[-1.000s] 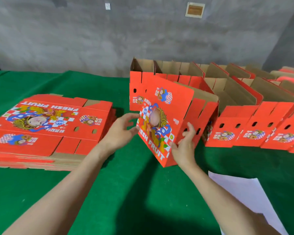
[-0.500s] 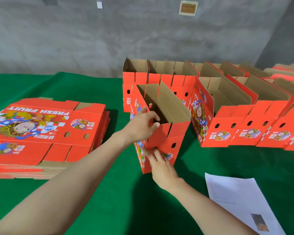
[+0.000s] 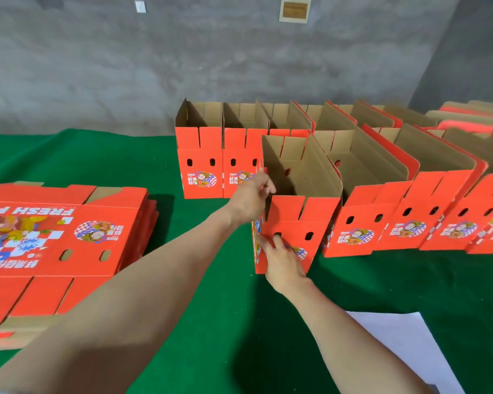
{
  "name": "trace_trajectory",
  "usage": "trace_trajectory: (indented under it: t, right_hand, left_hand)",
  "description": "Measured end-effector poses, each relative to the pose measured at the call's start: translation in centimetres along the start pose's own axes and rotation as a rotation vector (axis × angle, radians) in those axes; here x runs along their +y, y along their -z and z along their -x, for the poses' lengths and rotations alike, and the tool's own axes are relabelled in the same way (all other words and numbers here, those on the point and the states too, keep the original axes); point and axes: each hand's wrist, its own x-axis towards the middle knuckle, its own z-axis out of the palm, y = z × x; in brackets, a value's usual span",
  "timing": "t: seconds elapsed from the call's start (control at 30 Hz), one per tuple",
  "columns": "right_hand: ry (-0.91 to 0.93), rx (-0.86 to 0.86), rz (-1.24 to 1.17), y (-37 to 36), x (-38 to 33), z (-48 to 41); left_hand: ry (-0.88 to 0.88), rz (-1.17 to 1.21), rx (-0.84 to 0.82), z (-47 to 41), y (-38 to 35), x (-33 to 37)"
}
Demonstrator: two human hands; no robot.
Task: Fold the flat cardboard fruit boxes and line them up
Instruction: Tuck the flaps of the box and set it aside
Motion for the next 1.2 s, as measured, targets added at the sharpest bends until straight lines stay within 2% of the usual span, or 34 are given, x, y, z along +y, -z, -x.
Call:
trace_trajectory:
  t: [0.17,0.23,0.37,0.53,0.7,0.77,0.87,0.93,1.03,1.13,1.2]
  right_hand:
    - [-0.108,0.044,0.031,0.7,4.8,-2.8]
    - [-0.126,0.038,0.064,0.9,6.2,-3.8]
    - [-0.150,0.026,0.051,0.8,6.7,-5.3]
    - [-0.205,0.009,0.039,0.9,7.3,-6.5]
    - [-0.313,-0.040,-0.177,1.4,5.5,-6.5]
    - [-0.365,0.019,-0.347,1.8,4.4,-6.1]
    - [-0.379,0.264,-0.524,2.2,2.4,-4.8]
    - [-0.321,0.385,-0.586,2.1,0.7,-3.7]
    - [-0.175,0.262,-0.608,1.4,-1.7,-2.2]
    - [-0.088,0.082,-0.600,1.1,-4.2,-1.3]
    - [-0.050,0.003,-0.598,1.1,-6.1,-0.9]
  left_hand:
    - [0.069,0.135,-0.241,-2.9,-2.6,0.8]
    - [0.065,0.151,-0.266,-3.5,-3.3,0.4]
    - [0.120,0.135,-0.121,-3.9,-2.3,-2.7]
    - [0.215,-0.003,0.018,-2.4,2.1,-7.7]
    - [0.264,-0.149,0.117,0.2,6.4,-10.6]
    - [0.281,-0.182,0.127,1.2,7.4,-11.2]
    - [0.303,-0.242,0.119,3.1,8.2,-11.7]
    - [0.300,-0.308,0.113,5.3,9.0,-12.5]
    - [0.327,-0.540,0.165,9.3,11.5,-15.6]
    - [0.554,-0.756,0.281,13.4,16.0,-19.4]
    - [0.690,-0.885,0.260,16.1,18.9,-21.9]
